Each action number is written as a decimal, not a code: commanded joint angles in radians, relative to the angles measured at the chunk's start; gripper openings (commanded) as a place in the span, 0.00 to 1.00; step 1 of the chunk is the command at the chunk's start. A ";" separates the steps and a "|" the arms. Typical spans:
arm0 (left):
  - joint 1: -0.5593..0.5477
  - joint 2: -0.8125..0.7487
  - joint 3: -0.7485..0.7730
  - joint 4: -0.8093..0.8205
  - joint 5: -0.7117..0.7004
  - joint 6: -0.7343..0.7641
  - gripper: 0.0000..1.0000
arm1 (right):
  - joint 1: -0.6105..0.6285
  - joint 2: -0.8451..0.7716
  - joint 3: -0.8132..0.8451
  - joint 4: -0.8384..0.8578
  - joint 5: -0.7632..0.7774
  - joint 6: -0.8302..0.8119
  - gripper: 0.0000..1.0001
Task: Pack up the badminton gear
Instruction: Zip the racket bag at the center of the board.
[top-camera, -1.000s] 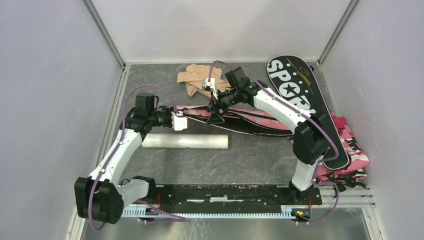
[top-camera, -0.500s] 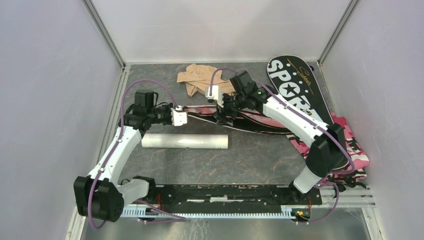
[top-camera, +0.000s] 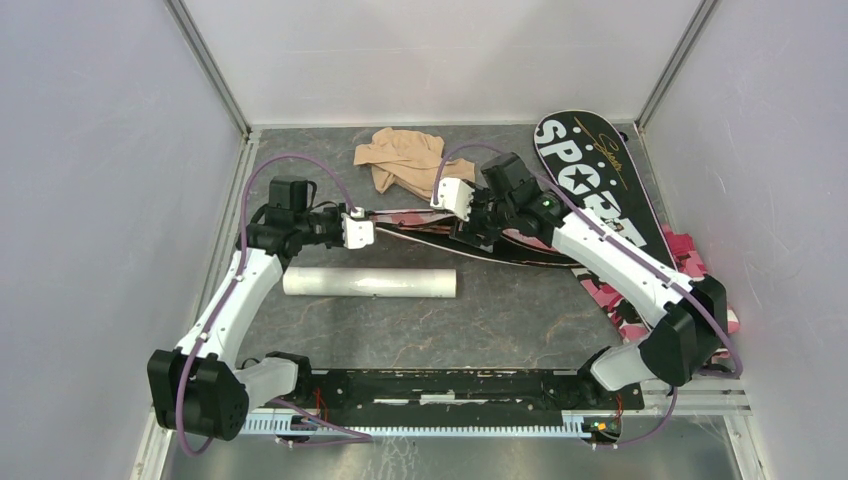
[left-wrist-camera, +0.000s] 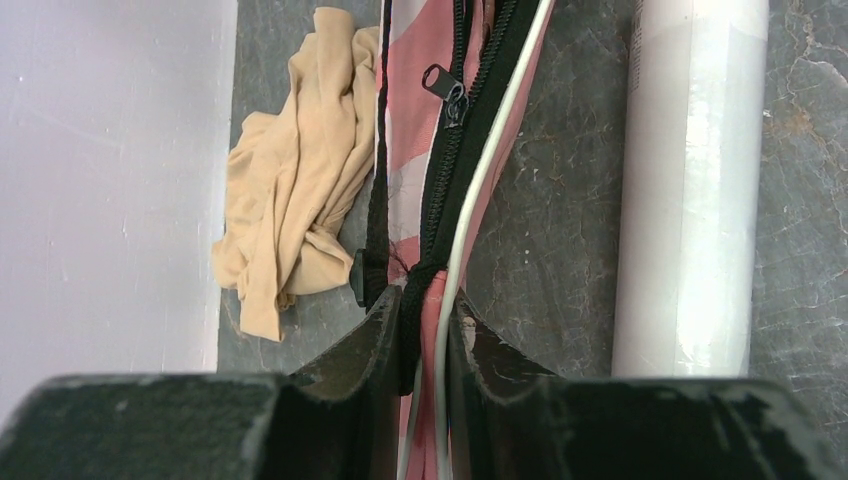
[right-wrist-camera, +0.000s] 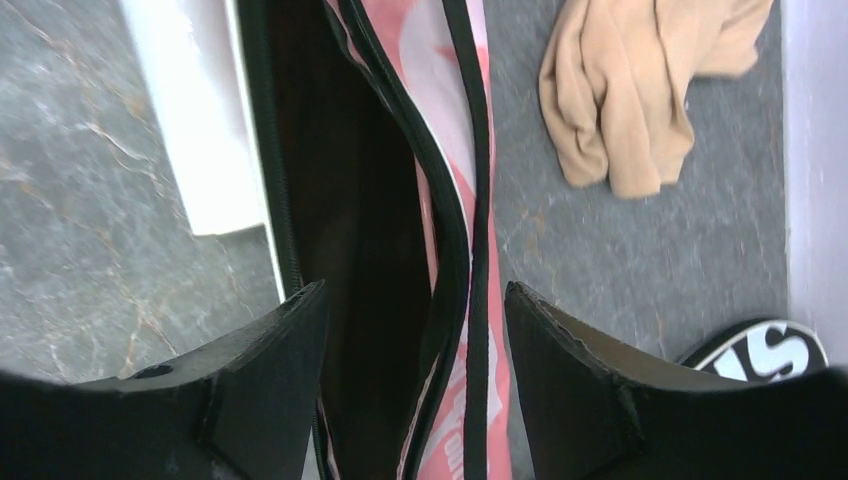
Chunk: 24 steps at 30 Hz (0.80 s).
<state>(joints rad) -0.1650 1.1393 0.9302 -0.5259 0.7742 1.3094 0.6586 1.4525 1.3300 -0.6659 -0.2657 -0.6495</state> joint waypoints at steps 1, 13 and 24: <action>0.002 0.000 0.055 0.024 0.087 -0.046 0.09 | -0.007 0.007 -0.026 0.033 0.142 -0.006 0.69; 0.002 0.023 0.083 -0.006 0.139 -0.113 0.25 | -0.060 0.058 0.069 -0.024 0.082 -0.038 0.00; -0.017 0.129 0.176 -0.007 0.211 -0.290 0.42 | -0.150 0.099 0.186 -0.130 -0.107 -0.048 0.00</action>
<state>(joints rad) -0.1699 1.2392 1.0367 -0.5468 0.9276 1.1500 0.5255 1.5558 1.4475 -0.7845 -0.2783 -0.6834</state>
